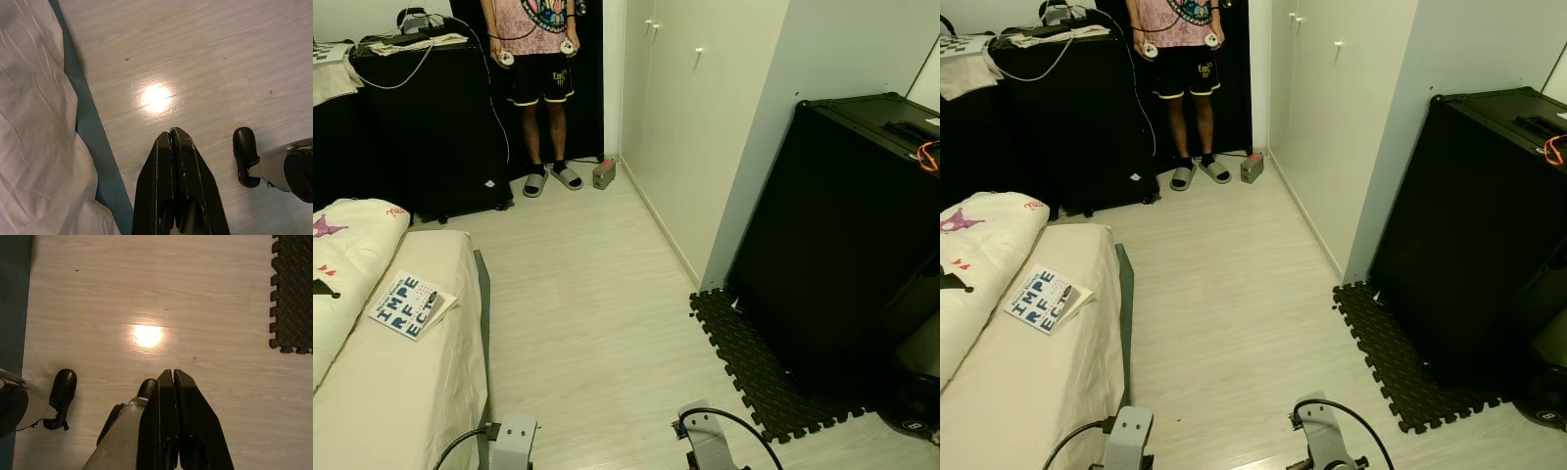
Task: Clean up the room
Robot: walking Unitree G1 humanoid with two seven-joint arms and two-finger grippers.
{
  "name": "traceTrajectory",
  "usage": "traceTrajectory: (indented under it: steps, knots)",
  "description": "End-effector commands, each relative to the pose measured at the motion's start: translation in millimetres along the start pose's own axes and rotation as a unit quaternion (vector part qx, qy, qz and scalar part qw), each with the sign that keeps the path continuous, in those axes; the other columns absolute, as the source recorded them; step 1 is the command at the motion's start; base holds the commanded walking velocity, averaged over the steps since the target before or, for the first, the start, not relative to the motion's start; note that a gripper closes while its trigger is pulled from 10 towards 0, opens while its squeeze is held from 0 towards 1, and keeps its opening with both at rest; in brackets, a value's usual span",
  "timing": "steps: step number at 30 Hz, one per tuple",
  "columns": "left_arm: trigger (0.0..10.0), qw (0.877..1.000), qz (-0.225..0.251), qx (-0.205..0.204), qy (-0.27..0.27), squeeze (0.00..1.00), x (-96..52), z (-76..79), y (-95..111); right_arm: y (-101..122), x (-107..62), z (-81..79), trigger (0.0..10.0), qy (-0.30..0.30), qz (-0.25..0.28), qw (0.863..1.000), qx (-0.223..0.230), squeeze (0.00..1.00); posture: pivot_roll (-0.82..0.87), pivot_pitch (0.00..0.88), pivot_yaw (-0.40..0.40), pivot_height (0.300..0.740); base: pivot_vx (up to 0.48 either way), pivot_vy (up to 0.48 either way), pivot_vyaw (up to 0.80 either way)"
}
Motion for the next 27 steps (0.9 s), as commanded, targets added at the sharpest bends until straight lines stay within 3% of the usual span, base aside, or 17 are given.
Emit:
traceTrajectory:
  steps: [1,17,21,23,24,25,26,27]
  knots:
    - [10.0,1.000,-0.013,0.005,-0.003,0.00,-1.4,0.5,-5.7,-6.1,-0.5,-2.4,10.0,0.001,-0.013,1.000,-0.001,0.00,-0.04,0.079,-0.011,0.740,0.000,0.000,0.00]
    - [10.0,1.000,-0.011,0.013,-0.005,0.00,-1.4,2.3,-5.1,0.8,-0.5,6.2,10.0,0.000,-0.003,1.000,-0.002,0.00,-0.04,0.080,-0.014,0.740,0.000,0.000,0.00]
    - [10.0,1.000,-0.009,0.018,-0.006,0.00,-1.7,1.2,-5.2,2.9,-1.8,14.7,10.0,0.014,-0.013,0.998,-0.052,0.00,-0.04,0.086,-0.010,0.740,0.000,0.000,0.00]
    - [10.0,1.000,-0.008,0.019,-0.005,0.00,-1.6,0.6,-5.0,5.0,-3.0,16.0,10.0,0.030,-0.007,0.997,-0.078,0.00,-0.04,0.086,-0.010,0.740,0.000,0.000,0.00]
    - [10.0,1.000,-0.007,0.019,-0.004,0.00,-1.5,-0.1,-4.6,8.6,-5.7,13.4,10.0,0.076,0.002,0.992,-0.098,0.00,-0.04,0.086,-0.010,0.740,0.000,0.000,0.00]
    - [10.0,1.000,-0.007,0.019,-0.004,0.00,-1.5,-0.1,-4.6,8.6,-5.7,13.4,10.0,0.076,0.002,0.992,-0.098,0.00,-0.04,0.086,-0.010,0.740,0.000,0.000,0.00]
    - [10.0,1.000,-0.006,0.021,-0.003,0.00,-1.5,-0.7,-4.2,18.5,-12.1,9.4,10.0,0.139,0.019,0.986,-0.093,0.00,-0.04,0.091,-0.011,0.740,0.000,0.000,0.00]
    - [10.0,1.000,-0.006,0.021,-0.003,0.00,-1.5,-0.7,-4.2,18.5,-12.1,9.4,10.0,0.139,0.019,0.986,-0.093,0.00,-0.04,0.091,-0.011,0.740,0.000,0.000,0.00]
Point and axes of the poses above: a point about 5 cm out from each wrist's last joint towards the gripper, its own x axis pointing out of the wrist towards the gripper, its own y axis along the axis of the wrist's last joint, z = x × y, the point moved 2 cm from there along x, pointing out of the wrist towards the gripper, and after that the axes turned 11 degrees about x, right-handed, at the moved point
